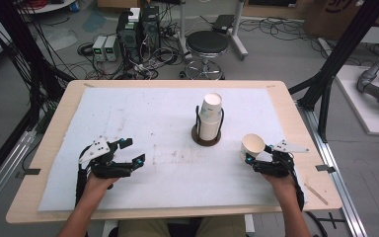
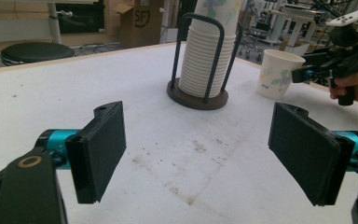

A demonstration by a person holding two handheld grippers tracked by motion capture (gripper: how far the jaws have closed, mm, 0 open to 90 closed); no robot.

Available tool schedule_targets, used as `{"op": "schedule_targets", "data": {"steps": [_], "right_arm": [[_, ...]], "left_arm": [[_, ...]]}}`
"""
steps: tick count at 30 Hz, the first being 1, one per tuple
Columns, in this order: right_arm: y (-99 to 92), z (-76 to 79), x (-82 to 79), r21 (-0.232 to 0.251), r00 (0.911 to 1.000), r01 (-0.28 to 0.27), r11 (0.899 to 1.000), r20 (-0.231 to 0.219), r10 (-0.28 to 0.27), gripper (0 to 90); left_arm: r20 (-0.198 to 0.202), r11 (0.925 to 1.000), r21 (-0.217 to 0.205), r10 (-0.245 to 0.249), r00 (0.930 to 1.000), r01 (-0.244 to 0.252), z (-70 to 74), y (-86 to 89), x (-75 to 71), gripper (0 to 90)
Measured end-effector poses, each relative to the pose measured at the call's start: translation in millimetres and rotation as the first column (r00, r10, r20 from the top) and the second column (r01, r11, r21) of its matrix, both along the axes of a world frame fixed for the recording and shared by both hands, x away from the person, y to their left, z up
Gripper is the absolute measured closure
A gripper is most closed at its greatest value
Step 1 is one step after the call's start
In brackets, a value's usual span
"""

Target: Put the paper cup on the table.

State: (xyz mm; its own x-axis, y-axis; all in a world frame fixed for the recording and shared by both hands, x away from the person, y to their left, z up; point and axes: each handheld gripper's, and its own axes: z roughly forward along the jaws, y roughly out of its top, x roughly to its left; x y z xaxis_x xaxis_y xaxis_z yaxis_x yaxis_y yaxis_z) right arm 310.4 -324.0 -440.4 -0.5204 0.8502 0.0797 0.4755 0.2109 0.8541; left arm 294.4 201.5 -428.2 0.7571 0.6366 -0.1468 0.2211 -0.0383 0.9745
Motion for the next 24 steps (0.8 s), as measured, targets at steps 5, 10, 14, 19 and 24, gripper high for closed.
{"op": "schedule_targets", "data": {"steps": [5, 10, 14, 19, 24], "right_arm": [[-5.3, 8.6, -15.1, 0.009, 0.9993, -0.012, 1.000, 0.035, 0.012, 20.3], [-8.1, 18.9, -28.9, 0.031, 0.9968, -0.013, 0.999, 0.080, 0.010, 20.3], [-5.4, 26.8, -36.0, 0.049, 0.9930, -0.042, 0.998, 0.112, 0.036, 20.3], [4.8, 36.2, -41.4, 0.065, 0.9849, -0.104, 0.992, 0.146, 0.094, 20.4], [14.5, 38.9, -45.6, 0.074, 0.9799, -0.148, 0.986, 0.146, 0.136, 20.4]], "left_arm": [[-0.004, 1.0000, -0.003, 0.002, 1.0000, -0.002, 0.5, 0.2, 0.1, 18.6], [-0.006, 0.9999, -0.009, 0.006, 1.0000, -0.006, 2.6, 0.6, -0.1, 18.3], [-0.018, 0.9995, -0.025, 0.017, 0.9997, -0.017, 3.9, 1.8, -0.5, 15.9], [-0.019, 0.9989, -0.037, 0.028, 0.9994, -0.029, 3.3, 6.6, -2.3, 15.9], [-0.007, 0.9988, -0.031, 0.036, 0.9993, -0.037, 4.0, 9.0, -5.4, 16.0]]}}
